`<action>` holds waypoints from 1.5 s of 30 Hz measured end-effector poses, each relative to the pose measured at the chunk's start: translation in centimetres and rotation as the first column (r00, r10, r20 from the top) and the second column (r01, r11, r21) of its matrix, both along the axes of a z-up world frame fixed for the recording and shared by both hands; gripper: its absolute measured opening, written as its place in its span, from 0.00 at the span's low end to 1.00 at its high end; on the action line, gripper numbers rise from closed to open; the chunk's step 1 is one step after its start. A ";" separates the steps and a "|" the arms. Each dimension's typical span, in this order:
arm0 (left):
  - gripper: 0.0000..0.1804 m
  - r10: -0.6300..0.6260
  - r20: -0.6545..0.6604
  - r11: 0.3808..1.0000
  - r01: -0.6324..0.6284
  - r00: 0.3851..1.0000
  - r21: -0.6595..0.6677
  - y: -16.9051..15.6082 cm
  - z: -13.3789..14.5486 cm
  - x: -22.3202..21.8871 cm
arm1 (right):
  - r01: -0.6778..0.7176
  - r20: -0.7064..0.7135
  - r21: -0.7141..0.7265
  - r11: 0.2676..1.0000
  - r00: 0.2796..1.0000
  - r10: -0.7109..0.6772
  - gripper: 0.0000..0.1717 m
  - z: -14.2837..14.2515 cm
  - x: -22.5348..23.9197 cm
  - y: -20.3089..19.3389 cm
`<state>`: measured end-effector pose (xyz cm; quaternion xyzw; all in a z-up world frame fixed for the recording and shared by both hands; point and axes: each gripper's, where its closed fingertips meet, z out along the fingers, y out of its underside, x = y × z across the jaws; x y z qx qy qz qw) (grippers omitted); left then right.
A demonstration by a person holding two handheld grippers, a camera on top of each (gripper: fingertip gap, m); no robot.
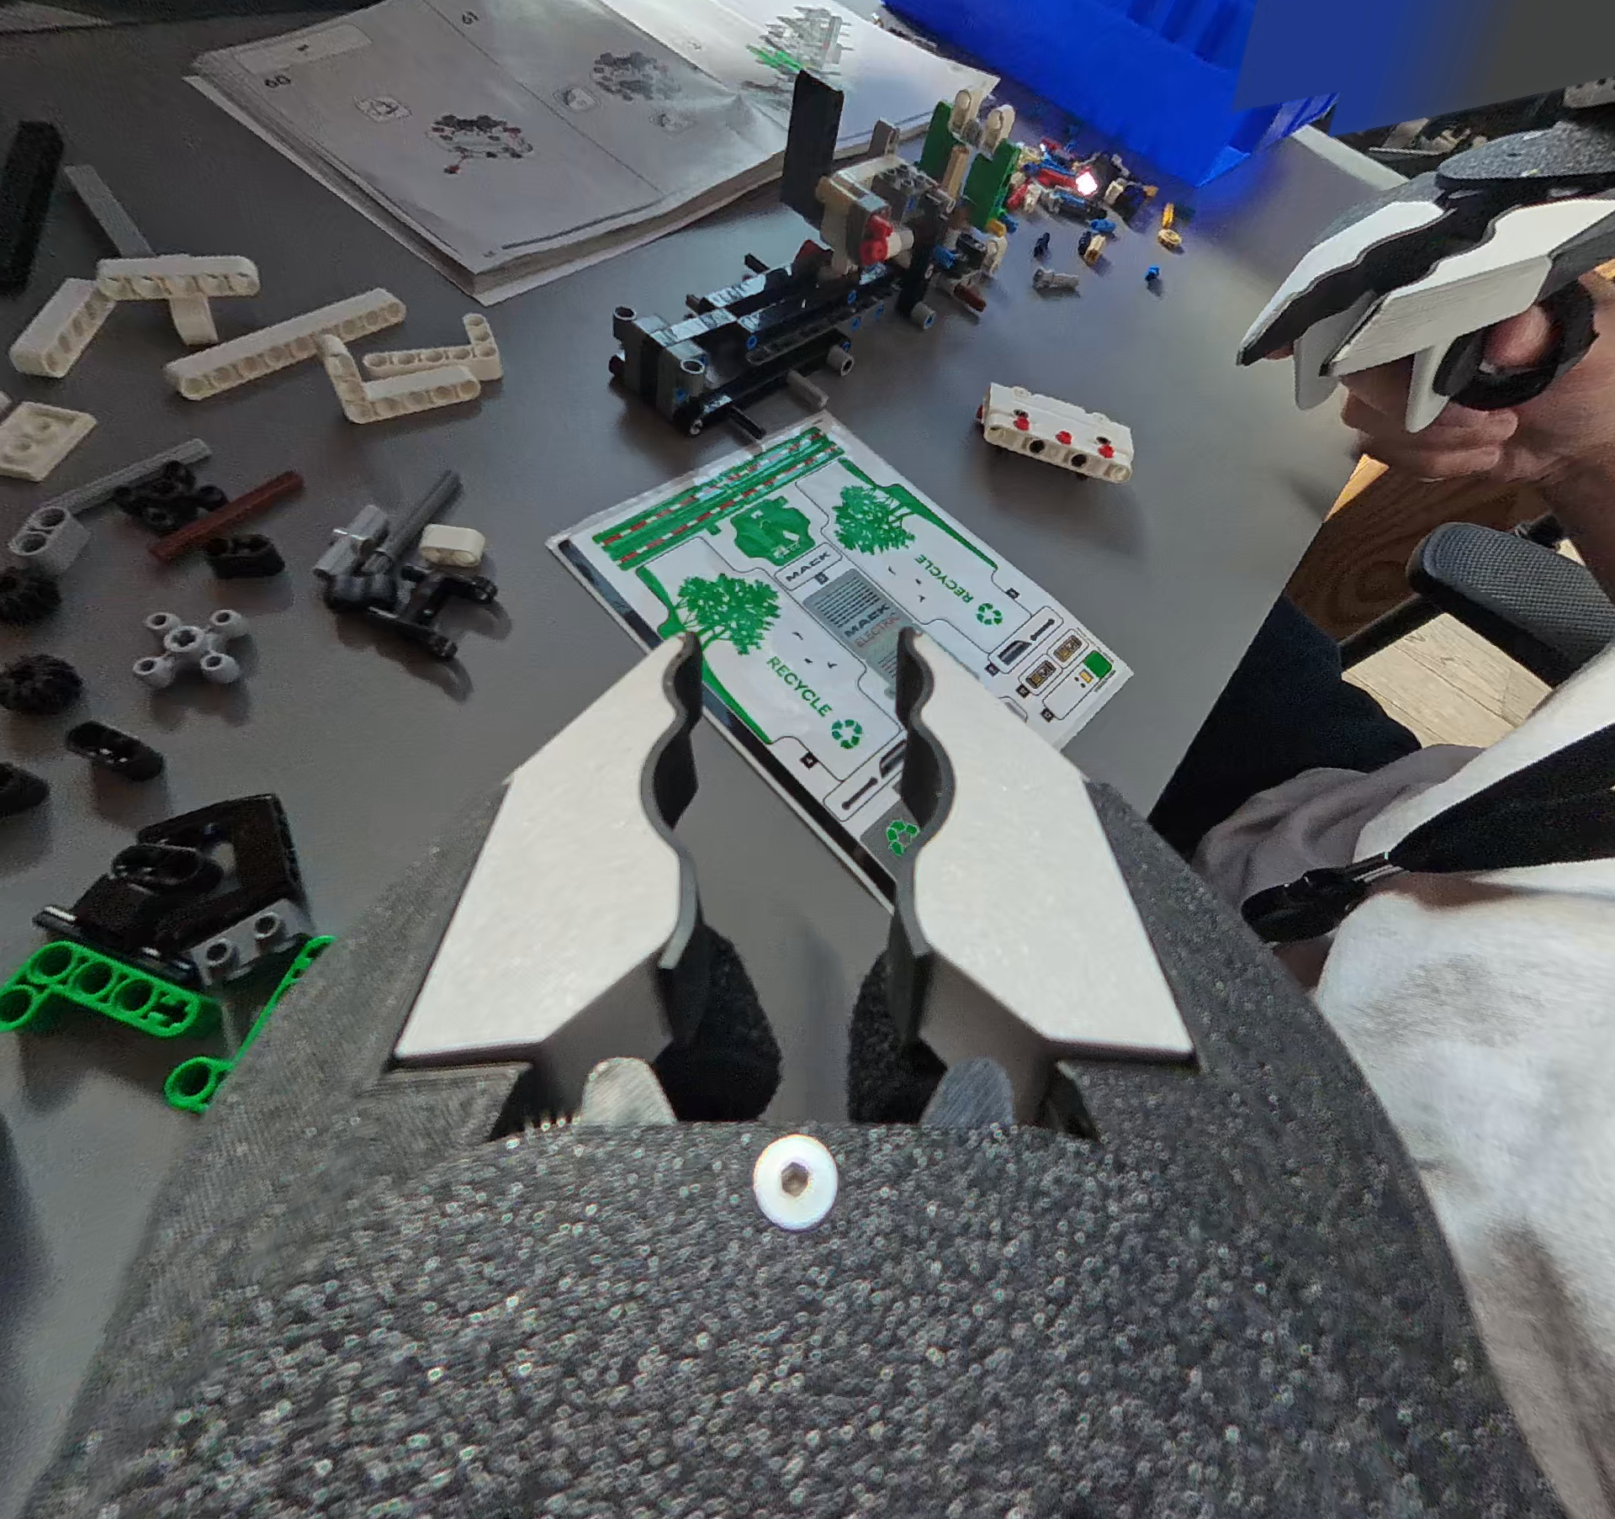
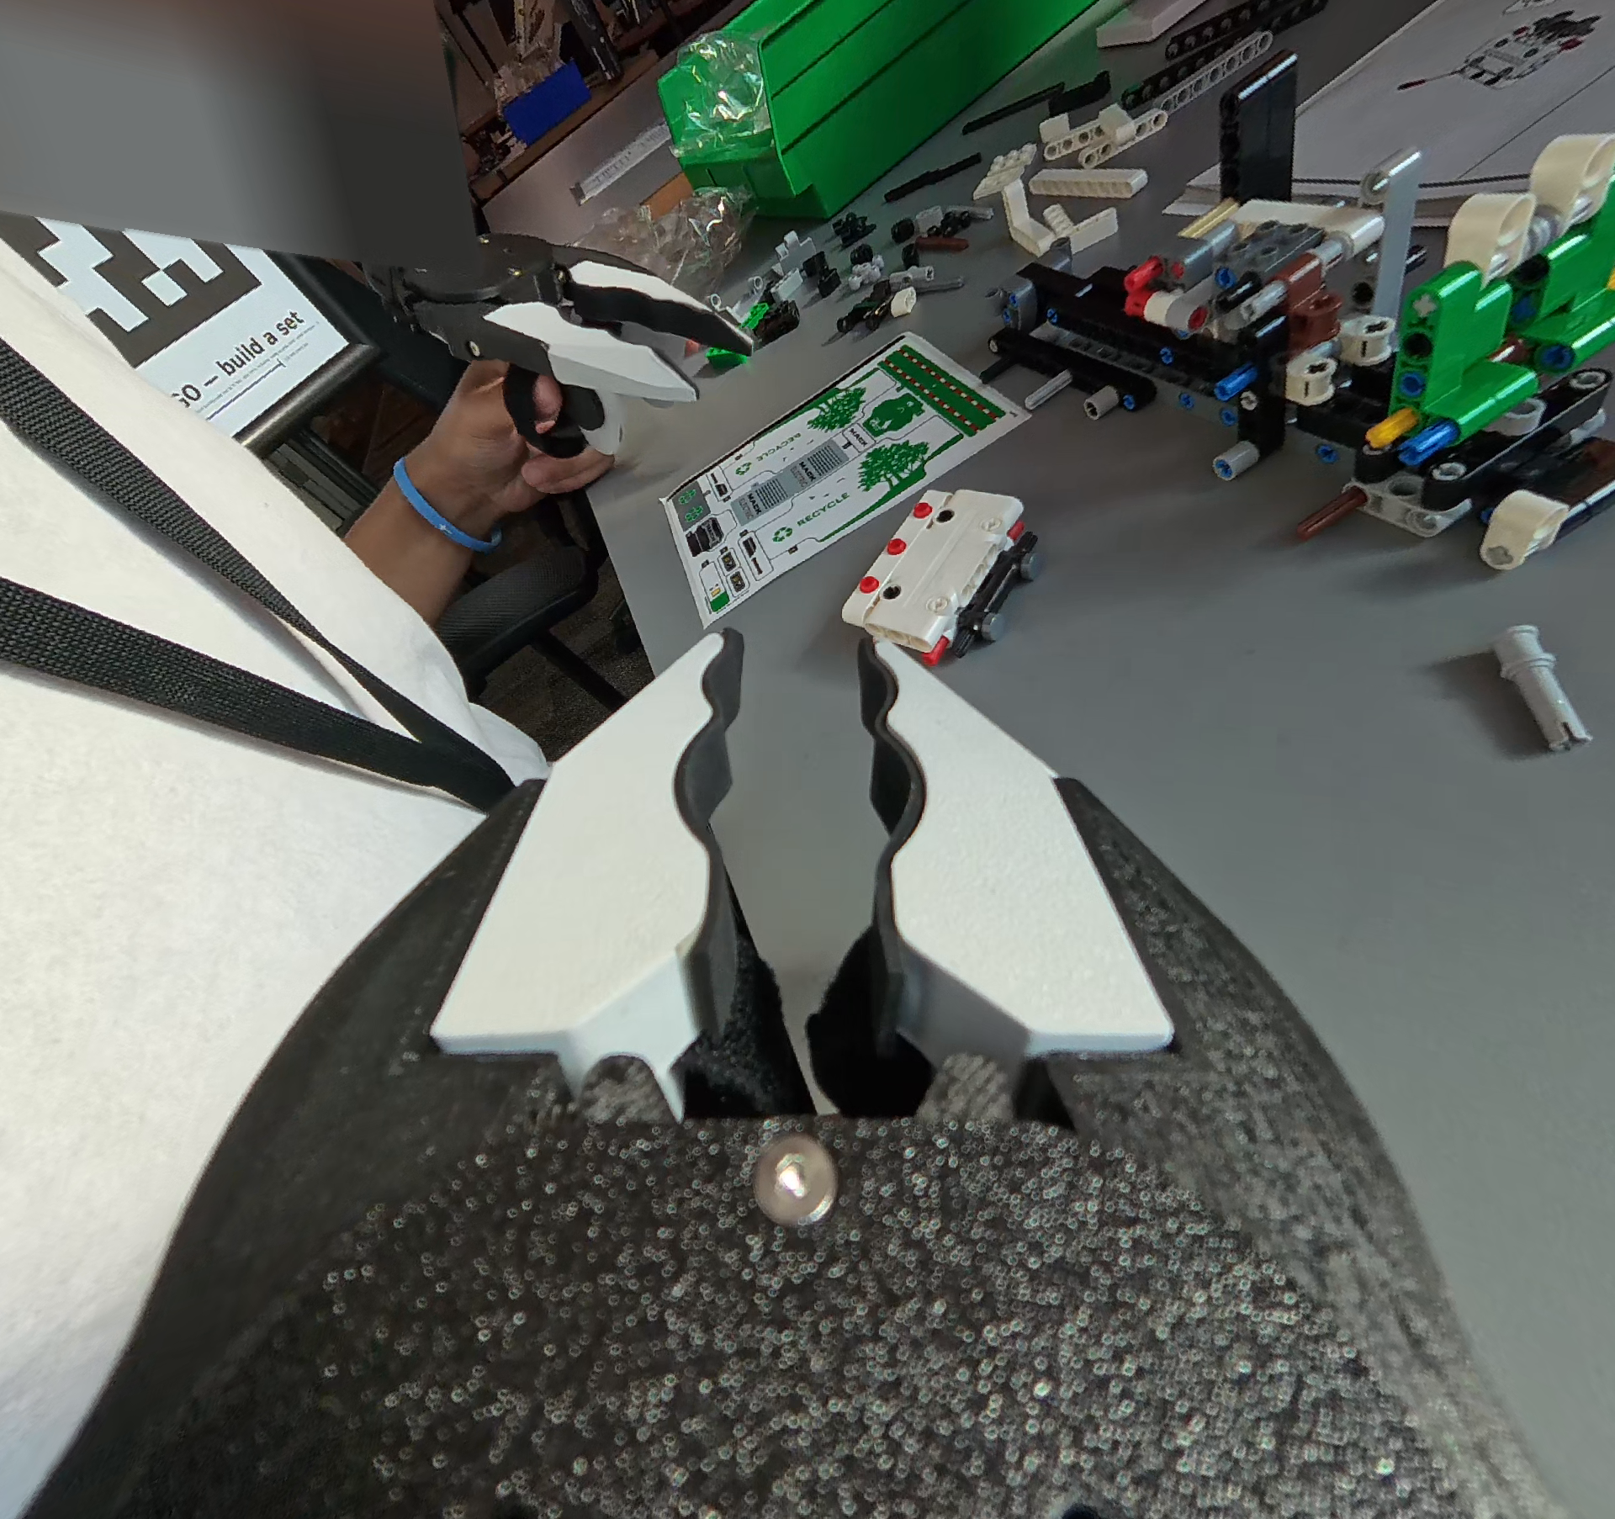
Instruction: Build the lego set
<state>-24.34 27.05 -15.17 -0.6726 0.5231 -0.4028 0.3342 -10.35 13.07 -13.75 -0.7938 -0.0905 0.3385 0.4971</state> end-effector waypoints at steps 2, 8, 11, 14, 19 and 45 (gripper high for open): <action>0.24 -0.027 -0.002 1.000 0.027 1.000 -0.002 -0.4 0.0 0.0 | 0.003 0.002 0.003 1.000 1.000 -0.003 0.15 0.0 0.0 0.0; 0.24 -0.051 0.018 0.999 0.051 0.999 0.009 -0.8 0.3 0.0 | 0.014 0.019 0.021 1.000 1.000 -0.015 0.15 0.1 0.0 -0.1; 0.24 -0.043 0.018 0.999 0.043 0.999 0.026 -0.8 0.2 -0.1 | 0.025 0.037 0.037 0.999 0.999 -0.026 0.15 0.1 0.0 -0.1; 0.24 -0.039 0.002 0.998 0.039 0.999 0.046 -0.8 0.0 -0.1 | 0.030 0.053 0.050 0.998 0.998 -0.032 0.15 0.1 0.0 -0.1; 0.24 -0.041 -0.028 0.997 0.043 0.999 0.067 -0.9 -0.4 0.0 | 0.028 0.061 0.050 0.998 0.998 -0.031 0.15 0.0 -0.1 -0.2; 0.23 -0.010 0.016 0.996 0.011 1.000 -0.091 0.1 0.0 -0.1 | 0.007 0.020 0.047 0.999 1.000 -0.008 0.15 0.4 -0.1 -0.2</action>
